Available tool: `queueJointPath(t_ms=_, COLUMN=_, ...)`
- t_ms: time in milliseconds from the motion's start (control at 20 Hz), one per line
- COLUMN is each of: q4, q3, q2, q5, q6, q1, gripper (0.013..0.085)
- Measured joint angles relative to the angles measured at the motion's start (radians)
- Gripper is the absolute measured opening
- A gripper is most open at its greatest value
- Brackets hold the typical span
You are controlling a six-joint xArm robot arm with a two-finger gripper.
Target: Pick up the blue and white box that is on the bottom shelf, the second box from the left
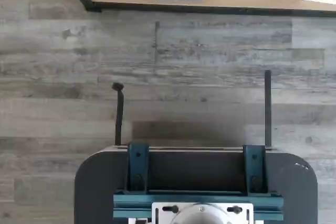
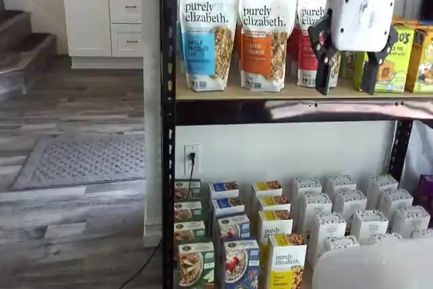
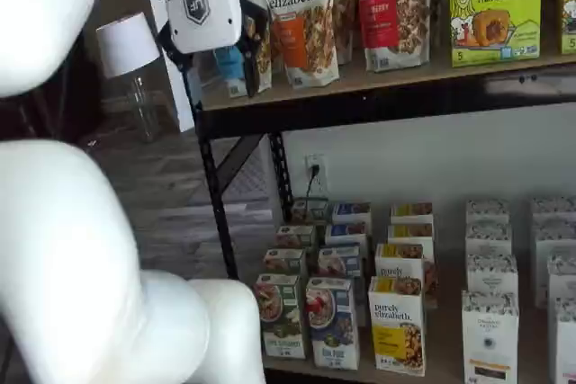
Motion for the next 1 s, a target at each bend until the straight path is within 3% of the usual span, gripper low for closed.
queueJointPath(t_ms=150, q4=0.012, q3=0.008, q2=-0.008, q5=-0.014, q6=-0.006, q1=-0.011, gripper=0.0850)
queueJointPath(t_ms=500, q4=0.004, q3=0.027, q2=-0.008, q5=-0.032, q6=0.006, q1=0.006, gripper=0.0850)
queueJointPath(t_ms=1000, q4=-0.001, q3=0.164, q2=-0.032, q5=-0.154, q6=0.051, q1=0.054, gripper=0.0850)
